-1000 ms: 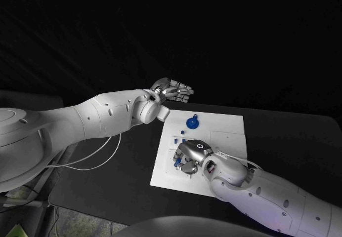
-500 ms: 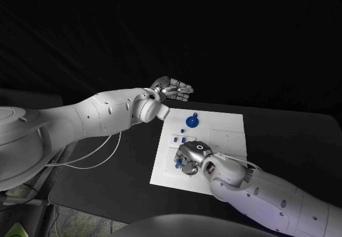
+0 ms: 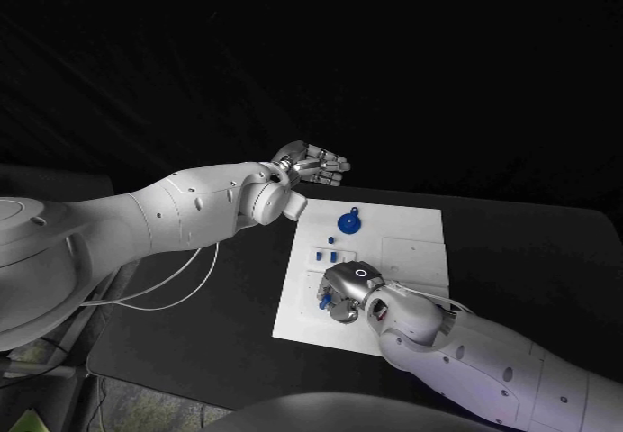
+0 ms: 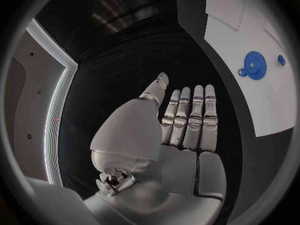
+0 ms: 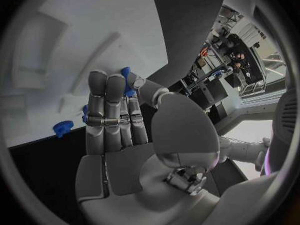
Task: Assemble the parts on the task board
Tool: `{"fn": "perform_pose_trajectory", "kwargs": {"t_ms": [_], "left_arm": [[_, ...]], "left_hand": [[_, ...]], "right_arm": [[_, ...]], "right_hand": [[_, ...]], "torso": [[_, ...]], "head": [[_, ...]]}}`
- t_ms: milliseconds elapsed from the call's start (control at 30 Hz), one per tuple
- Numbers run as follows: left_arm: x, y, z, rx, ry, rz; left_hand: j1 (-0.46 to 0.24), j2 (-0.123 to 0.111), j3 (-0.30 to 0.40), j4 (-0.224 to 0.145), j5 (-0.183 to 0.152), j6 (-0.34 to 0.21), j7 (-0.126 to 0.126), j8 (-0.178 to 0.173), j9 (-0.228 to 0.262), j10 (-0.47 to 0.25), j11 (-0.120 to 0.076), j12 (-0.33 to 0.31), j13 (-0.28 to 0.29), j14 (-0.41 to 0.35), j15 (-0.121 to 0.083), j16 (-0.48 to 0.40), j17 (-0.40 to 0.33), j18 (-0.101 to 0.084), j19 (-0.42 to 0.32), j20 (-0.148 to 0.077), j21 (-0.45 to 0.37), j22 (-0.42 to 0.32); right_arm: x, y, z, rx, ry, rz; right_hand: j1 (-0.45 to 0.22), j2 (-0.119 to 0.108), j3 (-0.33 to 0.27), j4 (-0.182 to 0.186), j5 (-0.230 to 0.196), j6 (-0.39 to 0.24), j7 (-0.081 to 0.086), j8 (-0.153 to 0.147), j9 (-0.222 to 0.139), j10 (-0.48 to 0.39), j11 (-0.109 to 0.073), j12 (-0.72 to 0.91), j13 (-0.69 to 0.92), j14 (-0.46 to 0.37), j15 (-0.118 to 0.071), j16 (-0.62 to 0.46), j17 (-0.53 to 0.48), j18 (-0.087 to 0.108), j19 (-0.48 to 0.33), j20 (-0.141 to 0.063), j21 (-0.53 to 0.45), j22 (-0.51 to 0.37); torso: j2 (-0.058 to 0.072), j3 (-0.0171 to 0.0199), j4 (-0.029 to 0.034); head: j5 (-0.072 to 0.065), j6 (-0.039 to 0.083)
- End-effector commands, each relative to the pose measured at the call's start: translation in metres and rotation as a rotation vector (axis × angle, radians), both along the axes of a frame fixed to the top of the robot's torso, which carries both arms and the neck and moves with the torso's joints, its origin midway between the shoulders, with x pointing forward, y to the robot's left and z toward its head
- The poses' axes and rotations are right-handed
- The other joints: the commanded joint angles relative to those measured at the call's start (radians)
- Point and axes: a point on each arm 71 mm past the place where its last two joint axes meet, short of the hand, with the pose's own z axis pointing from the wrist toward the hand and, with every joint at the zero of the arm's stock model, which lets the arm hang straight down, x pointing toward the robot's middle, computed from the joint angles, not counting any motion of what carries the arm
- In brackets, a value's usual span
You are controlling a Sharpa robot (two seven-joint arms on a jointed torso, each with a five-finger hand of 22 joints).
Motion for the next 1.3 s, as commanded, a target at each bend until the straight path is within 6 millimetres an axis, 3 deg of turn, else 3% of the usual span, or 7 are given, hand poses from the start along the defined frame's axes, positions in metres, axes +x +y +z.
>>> {"fn": "perform_pose_trajectory", "kwargs": {"t_ms": [33,600,1067,1233,1300], "left_arm": [[0.0,-0.002,0.001,-0.01,0.001,-0.015],[0.0,-0.003,0.0,-0.011,0.007,-0.023],[-0.001,-0.004,-0.001,-0.008,0.016,-0.03],[-0.001,-0.003,-0.001,-0.007,0.019,-0.031],[-0.001,-0.003,-0.001,-0.006,0.021,-0.031]], "left_hand": [[0.001,0.002,0.001,0.005,-0.004,-0.005,0.0,0.001,0.001,-0.007,0.002,0.0,0.0,-0.005,0.0,-0.001,0.0,0.006,0.004,0.002,0.001,-0.001],[0.0,0.001,-0.002,0.007,-0.005,-0.008,0.001,0.001,0.001,-0.01,0.003,0.0,0.0,-0.009,0.001,-0.001,0.0,0.008,0.003,0.003,0.001,-0.001],[0.0,0.0,-0.003,0.008,-0.005,-0.011,0.002,0.001,0.001,-0.012,0.004,0.0,0.0,-0.011,0.002,-0.001,0.0,0.009,0.004,0.004,0.001,-0.001],[-0.001,0.0,-0.004,0.009,-0.005,-0.013,0.002,0.001,0.001,-0.014,0.005,0.0,0.0,-0.013,0.003,-0.001,0.0,0.01,0.004,0.005,0.001,-0.001],[-0.001,0.0,-0.004,0.009,-0.005,-0.013,0.002,0.001,0.001,-0.014,0.005,0.0,0.0,-0.013,0.003,-0.001,0.0,0.01,0.004,0.005,0.001,-0.001]], "right_arm": [[0.0,0.0,-0.002,-0.018,-0.024,0.004],[-0.009,0.008,-0.007,-0.035,-0.028,0.03],[-0.017,0.016,-0.013,-0.052,-0.022,0.052],[-0.018,0.016,-0.015,-0.053,-0.016,0.049],[-0.017,0.015,-0.015,-0.047,-0.017,0.036]], "right_hand": [[0.001,0.005,0.004,-0.001,0.003,0.006,0.0,0.005,0.001,0.034,-0.028,0.004,0.002,0.001,-0.005,-0.005,0.001,0.018,0.001,-0.007,-0.004,0.011],[0.001,0.003,0.006,-0.002,0.003,0.007,-0.001,0.005,0.001,0.035,-0.028,0.004,0.002,0.003,-0.005,-0.006,0.001,0.017,0.003,-0.008,-0.005,0.013],[-0.001,0.002,0.005,-0.004,0.003,0.009,-0.001,0.005,0.0,0.035,-0.028,0.004,0.002,0.002,-0.005,-0.004,0.002,0.017,0.004,-0.008,-0.006,0.015],[-0.004,-0.009,-0.02,-0.007,0.006,-0.007,0.005,0.005,-0.002,0.014,-0.022,0.004,0.002,-0.005,0.001,-0.003,0.0,0.022,-0.003,-0.002,-0.011,0.014],[-0.007,-0.023,-0.036,-0.012,0.013,-0.041,0.014,0.002,-0.007,-0.021,-0.01,0.003,0.001,-0.009,0.01,-0.001,-0.001,0.027,-0.007,0.005,-0.012,0.014]], "torso": [[0.0,0.0004,-0.0005],[0.001,-0.0012,0.0004],[0.0,0.0003,-0.0008],[0.0,0.001,-0.0003],[0.0,0.0012,-0.0009]], "head": [[0.001,-0.001],[0.002,-0.005],[0.002,-0.007],[0.002,-0.007],[0.002,-0.007]]}}
